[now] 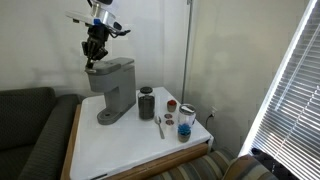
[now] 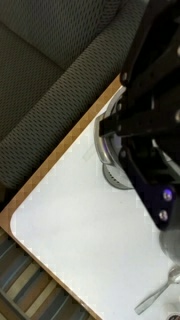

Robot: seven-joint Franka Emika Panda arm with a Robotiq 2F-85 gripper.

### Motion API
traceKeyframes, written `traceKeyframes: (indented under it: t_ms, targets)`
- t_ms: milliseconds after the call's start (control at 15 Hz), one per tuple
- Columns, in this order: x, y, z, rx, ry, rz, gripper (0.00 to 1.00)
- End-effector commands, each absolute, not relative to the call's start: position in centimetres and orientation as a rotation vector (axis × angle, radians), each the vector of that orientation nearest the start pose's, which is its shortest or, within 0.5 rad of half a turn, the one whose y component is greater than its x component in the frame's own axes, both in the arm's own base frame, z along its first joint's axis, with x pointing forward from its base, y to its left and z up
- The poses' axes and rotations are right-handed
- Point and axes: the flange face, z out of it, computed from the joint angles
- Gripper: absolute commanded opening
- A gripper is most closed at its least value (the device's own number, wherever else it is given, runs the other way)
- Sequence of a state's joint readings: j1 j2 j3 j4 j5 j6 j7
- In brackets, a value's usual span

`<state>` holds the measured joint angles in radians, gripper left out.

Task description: Close the coffee maker

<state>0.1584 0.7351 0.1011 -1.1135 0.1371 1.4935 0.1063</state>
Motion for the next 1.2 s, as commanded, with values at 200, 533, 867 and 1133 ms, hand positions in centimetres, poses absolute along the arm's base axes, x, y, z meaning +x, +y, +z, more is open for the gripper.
traceKeyframes:
  t_ms: [200, 533, 867, 1133]
  targets:
    - [69.5, 18.3, 31.6, -2.868, -0.138, 0.606, 0.0]
    - [69.4, 17.7, 34.3, -2.908, -0.089, 0.574, 0.0]
    - [68.8, 17.7, 36.8, -2.947, -0.016, 0.554, 0.0]
    - [68.2, 18.4, 37.7, -2.978, 0.039, 0.534, 0.0]
